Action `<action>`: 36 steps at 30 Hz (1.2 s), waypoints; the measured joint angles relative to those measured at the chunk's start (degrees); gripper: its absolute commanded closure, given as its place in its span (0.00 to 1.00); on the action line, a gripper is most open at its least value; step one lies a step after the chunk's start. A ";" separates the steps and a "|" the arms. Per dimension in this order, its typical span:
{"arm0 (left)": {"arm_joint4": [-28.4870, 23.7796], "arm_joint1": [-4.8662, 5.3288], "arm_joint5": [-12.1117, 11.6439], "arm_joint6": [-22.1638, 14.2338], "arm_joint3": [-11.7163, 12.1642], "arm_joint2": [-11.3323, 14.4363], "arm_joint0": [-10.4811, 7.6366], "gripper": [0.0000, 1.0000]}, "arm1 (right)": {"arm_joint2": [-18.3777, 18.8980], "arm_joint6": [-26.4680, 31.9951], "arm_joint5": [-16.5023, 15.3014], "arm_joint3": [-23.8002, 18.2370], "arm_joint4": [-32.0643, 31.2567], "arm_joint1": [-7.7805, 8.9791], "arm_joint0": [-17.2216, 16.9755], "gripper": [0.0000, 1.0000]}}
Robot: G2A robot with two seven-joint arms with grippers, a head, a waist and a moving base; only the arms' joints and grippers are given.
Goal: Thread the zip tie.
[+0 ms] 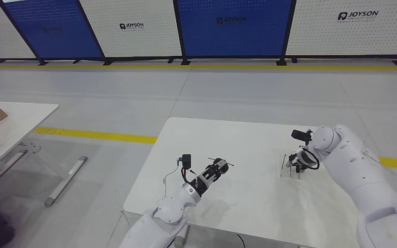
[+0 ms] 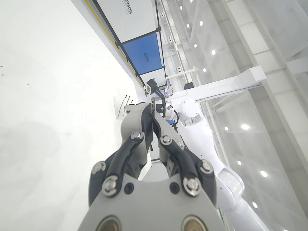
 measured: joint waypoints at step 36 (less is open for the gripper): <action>0.00 0.00 0.00 0.00 0.00 0.00 0.00 1.00 | 0.38 -0.92 -2.15 7.72 -2.89 -4.51 2.55 0.71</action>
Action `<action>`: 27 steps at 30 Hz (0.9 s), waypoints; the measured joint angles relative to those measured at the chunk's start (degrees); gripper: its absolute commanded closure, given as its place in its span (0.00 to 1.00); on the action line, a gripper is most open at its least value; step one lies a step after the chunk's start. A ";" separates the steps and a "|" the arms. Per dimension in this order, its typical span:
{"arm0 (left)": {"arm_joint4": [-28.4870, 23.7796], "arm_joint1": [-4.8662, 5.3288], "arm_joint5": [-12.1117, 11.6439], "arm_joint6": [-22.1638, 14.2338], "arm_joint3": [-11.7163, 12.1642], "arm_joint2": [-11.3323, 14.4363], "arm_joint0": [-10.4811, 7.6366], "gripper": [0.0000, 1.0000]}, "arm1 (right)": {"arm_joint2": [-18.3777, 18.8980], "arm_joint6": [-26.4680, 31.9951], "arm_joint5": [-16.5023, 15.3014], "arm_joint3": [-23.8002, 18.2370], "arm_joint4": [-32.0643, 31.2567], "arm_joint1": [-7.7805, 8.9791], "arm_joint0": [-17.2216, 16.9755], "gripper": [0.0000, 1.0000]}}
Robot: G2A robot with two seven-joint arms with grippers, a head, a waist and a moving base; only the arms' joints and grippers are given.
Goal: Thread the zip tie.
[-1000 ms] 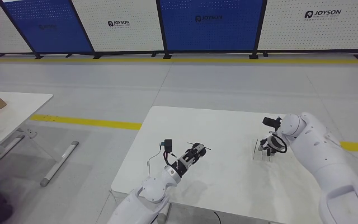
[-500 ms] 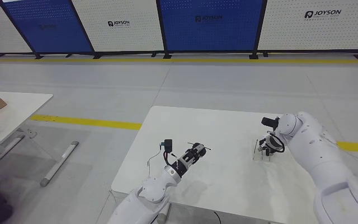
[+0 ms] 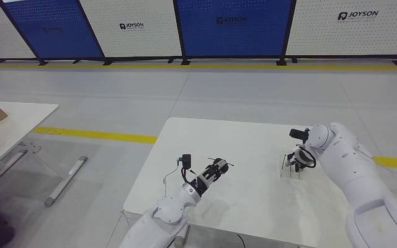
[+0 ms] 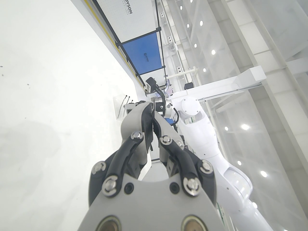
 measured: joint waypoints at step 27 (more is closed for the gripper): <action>0.00 0.00 0.00 0.00 0.00 0.00 0.00 1.00 | 6.13 -8.66 -14.30 -2.95 3.28 4.44 -0.50 0.59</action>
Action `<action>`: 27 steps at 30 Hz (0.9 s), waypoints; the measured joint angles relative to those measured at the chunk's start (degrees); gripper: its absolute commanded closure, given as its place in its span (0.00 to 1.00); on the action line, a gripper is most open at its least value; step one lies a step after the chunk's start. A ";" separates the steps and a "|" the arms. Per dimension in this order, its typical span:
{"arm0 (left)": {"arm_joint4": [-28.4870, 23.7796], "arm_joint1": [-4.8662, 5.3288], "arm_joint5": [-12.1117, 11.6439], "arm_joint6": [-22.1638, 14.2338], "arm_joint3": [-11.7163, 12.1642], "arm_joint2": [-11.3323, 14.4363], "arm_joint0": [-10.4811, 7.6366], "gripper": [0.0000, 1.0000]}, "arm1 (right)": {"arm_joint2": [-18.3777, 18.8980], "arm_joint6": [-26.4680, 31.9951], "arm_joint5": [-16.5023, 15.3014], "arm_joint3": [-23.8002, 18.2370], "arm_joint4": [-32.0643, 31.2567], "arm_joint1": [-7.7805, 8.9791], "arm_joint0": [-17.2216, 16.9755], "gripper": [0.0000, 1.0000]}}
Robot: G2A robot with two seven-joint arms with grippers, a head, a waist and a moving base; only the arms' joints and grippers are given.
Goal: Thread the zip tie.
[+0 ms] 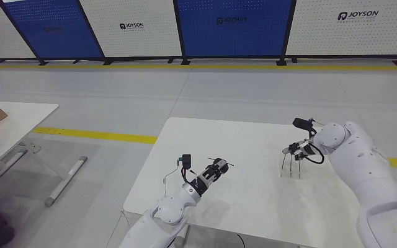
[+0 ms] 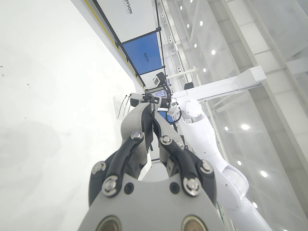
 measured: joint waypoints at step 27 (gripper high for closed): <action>0.00 0.00 0.00 0.00 0.00 0.00 0.00 1.00 | 26.78 6.78 -6.24 -61.26 -1.37 19.85 -32.49 0.00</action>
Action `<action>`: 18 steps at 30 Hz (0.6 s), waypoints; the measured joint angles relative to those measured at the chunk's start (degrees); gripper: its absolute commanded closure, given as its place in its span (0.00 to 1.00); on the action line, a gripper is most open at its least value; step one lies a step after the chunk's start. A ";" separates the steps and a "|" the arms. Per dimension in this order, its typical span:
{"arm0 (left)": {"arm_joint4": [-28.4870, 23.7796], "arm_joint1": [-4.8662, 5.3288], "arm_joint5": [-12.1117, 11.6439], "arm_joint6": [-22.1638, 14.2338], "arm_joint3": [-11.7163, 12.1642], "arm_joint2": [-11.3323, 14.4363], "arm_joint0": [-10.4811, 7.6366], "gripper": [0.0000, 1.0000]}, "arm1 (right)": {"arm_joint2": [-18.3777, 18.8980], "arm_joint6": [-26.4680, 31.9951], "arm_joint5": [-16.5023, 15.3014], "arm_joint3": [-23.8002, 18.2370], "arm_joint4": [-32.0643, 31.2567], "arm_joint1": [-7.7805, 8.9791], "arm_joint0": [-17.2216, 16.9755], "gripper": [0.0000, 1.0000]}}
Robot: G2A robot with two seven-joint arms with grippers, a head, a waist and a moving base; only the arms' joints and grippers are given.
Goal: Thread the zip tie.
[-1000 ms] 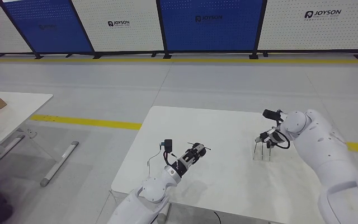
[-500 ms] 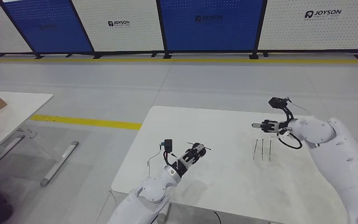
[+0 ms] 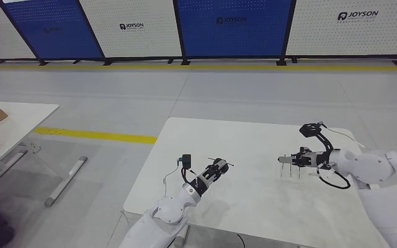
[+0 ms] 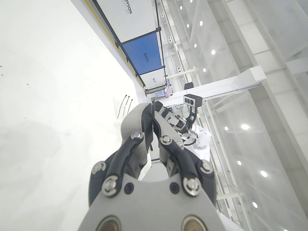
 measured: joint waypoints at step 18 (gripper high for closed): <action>0.00 0.00 0.00 0.00 0.00 0.00 0.00 1.00 | -8.13 -16.22 15.33 2.61 -15.45 -2.22 -0.99 0.00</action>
